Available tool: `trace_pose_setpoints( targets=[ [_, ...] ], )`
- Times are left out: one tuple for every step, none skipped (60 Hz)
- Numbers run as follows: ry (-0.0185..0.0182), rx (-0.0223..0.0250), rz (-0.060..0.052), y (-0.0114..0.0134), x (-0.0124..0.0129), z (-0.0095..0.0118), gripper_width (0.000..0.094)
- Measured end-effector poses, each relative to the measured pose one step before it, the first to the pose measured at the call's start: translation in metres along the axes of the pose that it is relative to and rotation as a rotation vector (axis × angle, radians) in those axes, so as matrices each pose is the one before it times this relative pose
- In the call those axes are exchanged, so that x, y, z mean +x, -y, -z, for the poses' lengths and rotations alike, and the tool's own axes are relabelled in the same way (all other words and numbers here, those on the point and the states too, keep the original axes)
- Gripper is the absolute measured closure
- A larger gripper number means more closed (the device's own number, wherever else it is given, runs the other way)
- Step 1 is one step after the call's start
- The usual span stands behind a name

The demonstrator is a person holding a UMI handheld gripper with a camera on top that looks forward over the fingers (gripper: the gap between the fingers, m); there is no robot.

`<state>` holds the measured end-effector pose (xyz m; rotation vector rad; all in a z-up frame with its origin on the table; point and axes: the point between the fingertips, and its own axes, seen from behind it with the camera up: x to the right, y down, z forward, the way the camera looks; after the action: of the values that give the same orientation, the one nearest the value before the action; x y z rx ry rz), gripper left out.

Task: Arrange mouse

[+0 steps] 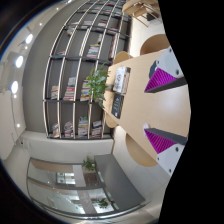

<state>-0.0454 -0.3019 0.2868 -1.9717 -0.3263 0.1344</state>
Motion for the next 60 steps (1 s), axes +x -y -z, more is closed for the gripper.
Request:
trace_pose_setpoints(
  targets=[
    [-0.00484, -0.00568, -0.0034, -0.00223, 0.00085, -0.00026, 0.0239],
    [-0.005, -0.00726, -0.0031, -0.00289, 0.00074, -0.00051, 0.0241],
    [-0.0045, -0.00832, -0.0027, -0.0034, 0.00033, -0.00087, 0.0241],
    [-0.0046, -0.00896, -0.0032, -0.00402, -0.00005, -0.00128, 0.0242],
    [-0.00537, -0.00846, -0.0032, -0.00427, -0.00028, -0.00171, 0.0241],
    [-0.00657, -0.00736, -0.0032, -0.00479, -0.00015, -0.00211, 0.024],
    [-0.00606, -0.00683, -0.0035, -0.0052, -0.00036, -0.00268, 0.0242],
    [-0.00438, -0.00738, -0.0044, -0.00567, -0.00148, -0.00321, 0.0243],
    [-0.00253, -0.00861, -0.0023, -0.01025, 0.00342, -0.00298, 0.0248],
    [-0.00355, -0.00864, -0.0045, -0.01036, -0.00408, -0.01399, 0.0252],
    [-0.00086, -0.0137, -0.0046, -0.00795, -0.00291, -0.00467, 0.0252],
    [0.00038, -0.01344, -0.0045, -0.00709, -0.00332, -0.00383, 0.0253],
    [-0.00048, -0.01184, -0.0051, -0.00732, -0.00259, -0.00475, 0.0254],
    [-0.0025, -0.0113, -0.0059, -0.00695, -0.00249, -0.0045, 0.0252],
    [-0.00141, -0.01403, -0.006, -0.00478, -0.00055, 0.00436, 0.0253],
    [-0.00194, -0.01111, -0.0049, -0.0071, -0.00314, -0.00448, 0.0251],
    [0.00053, -0.01374, -0.0045, -0.00334, -0.00317, -0.00358, 0.0251],
    [-0.0021, -0.00606, -0.0039, -0.01155, -0.00392, -0.01058, 0.0251],
    [-0.00171, -0.01101, -0.0037, -0.00622, -0.00367, -0.00428, 0.0251],
    [-0.00285, -0.01095, -0.003, -0.00659, -0.00394, -0.00462, 0.0251],
    [-0.00363, -0.01092, -0.0025, -0.00638, -0.00423, -0.00474, 0.0251],
    [-0.00451, -0.01009, -0.0024, -0.00567, -0.00431, -0.00513, 0.025],
    [-0.00392, -0.01341, -0.0029, -0.00032, -0.0043, 0.00138, 0.025],
    [-0.00719, -0.00605, -0.0023, -0.00448, -0.00408, -0.00538, 0.025],
    [-0.00838, -0.00498, -0.0023, -0.00384, -0.00422, -0.00527, 0.0251],
    [-0.00715, -0.00712, -0.0027, 0.00035, -0.0017, -0.00378, 0.025],
    [-0.00918, 0.00199, -0.0028, -0.01051, -0.00698, -0.01284, 0.0249],
    [-0.00576, -0.00492, -0.0038, -0.00369, -0.00571, -0.00561, 0.0248],
    [-0.00362, -0.00594, -0.0043, -0.00323, -0.00535, -0.00567, 0.025],
    [-0.00134, -0.00754, -0.0046, -0.0028, -0.00602, -0.00553, 0.025],
    [0.00155, -0.00879, -0.0047, -0.0028, -0.00639, -0.00558, 0.0249],
    [0.00476, -0.01599, -0.0046, 0.00393, -0.00391, 0.00157, 0.0248],
    [0.00193, -0.00753, -0.0048, -0.00342, -0.0082, -0.00582, 0.0248],
    [0.00293, -0.00448, -0.0038, -0.00472, -0.00631, -0.01226, 0.0246],
    [0.00309, -0.00619, -0.0036, -0.00074, -0.00654, -0.00633, 0.0245],
    [0.00352, -0.00459, -0.0036, -0.00027, -0.00606, -0.0066, 0.0244],
    [0.00371, -0.00396, -0.0037, 0.00009, -0.00582, -0.00632, 0.0243],
    [0.00303, -0.00419, -0.0038, 0.00049, -0.00532, -0.00655, 0.0245],
    [0.00099, -0.00523, -0.0033, 0.00039, -0.00485, -0.00665, 0.0245],
    [-0.00126, -0.00911, -0.0036, 0.0028, -0.00587, -0.00499, 0.0243],
    [-0.00214, -0.00416, -0.0006, -0.00105, -0.00139, -0.00795, 0.0243],
    [-0.00153, -0.00582, -0.0008, 0.00088, -0.00304, -0.00614, 0.0243],
    [-0.0016, -0.00476, -0.0008, 0.00122, -0.00334, -0.00638, 0.0244],
    [-0.00235, -0.00412, -0.0012, 0.00133, -0.00262, -0.00651, 0.0242],
    [-0.00322, -0.00389, -0.0022, 0.00173, -0.00258, -0.00648, 0.0242],
    [-0.00281, -0.0035, -0.0026, 0.00186, -0.00226, -0.00652, 0.0242],
    [-0.00195, -0.0034, -0.0039, 0.00337, -0.00339, -0.00742, 0.0242],
    [-0.00047, -0.00242, -0.0029, 0.00198, -0.00331, -0.00412, 0.0242],
    [-0.00035, -0.00172, -0.0032, 0.00247, -0.00213, -0.00616, 0.0241],
    [-0.00071, -0.00138, -0.0035, 0.00269, -0.00182, -0.00591, 0.0243],
    [-0.0017, -0.00085, -0.0036, 0.00263, -0.00174, -0.00591, 0.0242],
    [-0.00198, -0.00045, -0.0031, 0.00276, -0.00158, -0.00551, 0.0243],
    [-0.00229, -0.00056, -0.0028, 0.00303, -0.00149, -0.00586, 0.0243],
    [-0.00229, -0.00163, -0.0024, 0.00271, -0.00156, -0.00576, 0.0244],
    [-0.00187, -0.00212, -0.0014, 0.0027, -0.00184, -0.00532, 0.0245],
    [-0.00156, -0.0019, 0.0003, 0.0027, -0.00155, -0.00541, 0.0244],
    [-0.00228, -0.0018, 0.0011, 0.00268, -0.00143, -0.00501, 0.0244],
    [-0.00365, -0.00309, 0.0006, 0.00348, -0.00057, -0.00547, 0.0247],
    [-0.00449, -0.00139, 0.0002, 0.00285, -0.00129, -0.00364, 0.0246],
    [-0.00558, -0.0014, 0.0005, 0.00263, -0.00055, -0.00456, 0.0247]
  ],
)
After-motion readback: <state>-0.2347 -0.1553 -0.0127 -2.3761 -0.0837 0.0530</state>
